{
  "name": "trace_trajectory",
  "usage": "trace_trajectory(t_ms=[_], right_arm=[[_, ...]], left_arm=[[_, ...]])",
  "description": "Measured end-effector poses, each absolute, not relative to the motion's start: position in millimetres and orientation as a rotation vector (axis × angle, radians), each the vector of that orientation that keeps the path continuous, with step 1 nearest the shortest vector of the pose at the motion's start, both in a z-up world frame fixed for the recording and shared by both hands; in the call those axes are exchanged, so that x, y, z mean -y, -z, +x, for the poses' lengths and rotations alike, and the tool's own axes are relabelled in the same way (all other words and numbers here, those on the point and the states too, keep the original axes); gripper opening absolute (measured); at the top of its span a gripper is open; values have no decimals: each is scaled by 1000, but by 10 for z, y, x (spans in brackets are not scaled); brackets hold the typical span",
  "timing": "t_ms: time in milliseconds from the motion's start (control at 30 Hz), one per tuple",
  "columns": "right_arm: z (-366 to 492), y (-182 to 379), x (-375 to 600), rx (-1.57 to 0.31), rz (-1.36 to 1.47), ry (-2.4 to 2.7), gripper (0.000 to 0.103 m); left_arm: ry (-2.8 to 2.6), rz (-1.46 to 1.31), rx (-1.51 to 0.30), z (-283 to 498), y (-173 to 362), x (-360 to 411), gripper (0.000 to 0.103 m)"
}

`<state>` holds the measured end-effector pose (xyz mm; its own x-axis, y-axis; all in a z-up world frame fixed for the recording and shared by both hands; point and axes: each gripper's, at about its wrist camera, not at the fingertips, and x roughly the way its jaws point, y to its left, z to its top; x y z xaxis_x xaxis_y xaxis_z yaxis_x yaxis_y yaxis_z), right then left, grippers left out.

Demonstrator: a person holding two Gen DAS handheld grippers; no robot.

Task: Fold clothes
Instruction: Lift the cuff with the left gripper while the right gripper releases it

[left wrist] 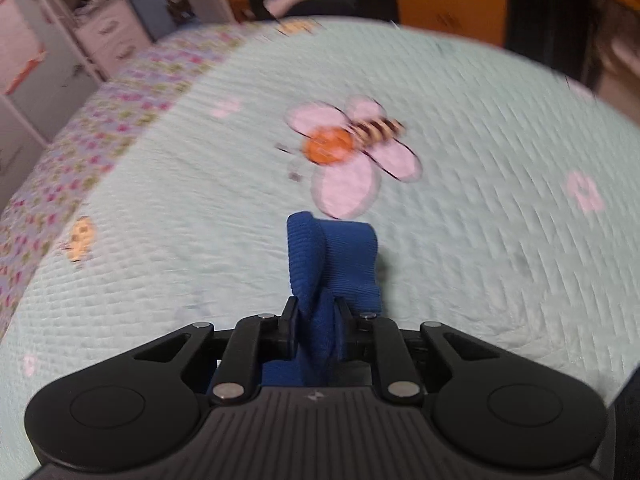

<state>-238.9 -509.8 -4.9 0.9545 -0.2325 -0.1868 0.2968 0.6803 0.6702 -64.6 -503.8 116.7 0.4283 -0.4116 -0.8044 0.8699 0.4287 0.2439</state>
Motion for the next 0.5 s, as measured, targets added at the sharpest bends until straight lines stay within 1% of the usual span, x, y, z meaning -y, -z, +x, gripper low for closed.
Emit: trace_trajectory(t_ms=[133,200,333,500], right_arm=[[-2336,63,5105,-97,797,300,60],[-2177,140,5203,-106,813,298,60],[-2019,231,5413,-112,821,291,60],[-1996,271,5382,-125,826,279,60]], left_arm=[[816,595,-692,-442,-1494,4505,18],[762,532,-684,-329,-1601,4219,18],[681,442,-662,-174,-1746,3708,17],[632,380,-651,-124,-1838,3238,17]])
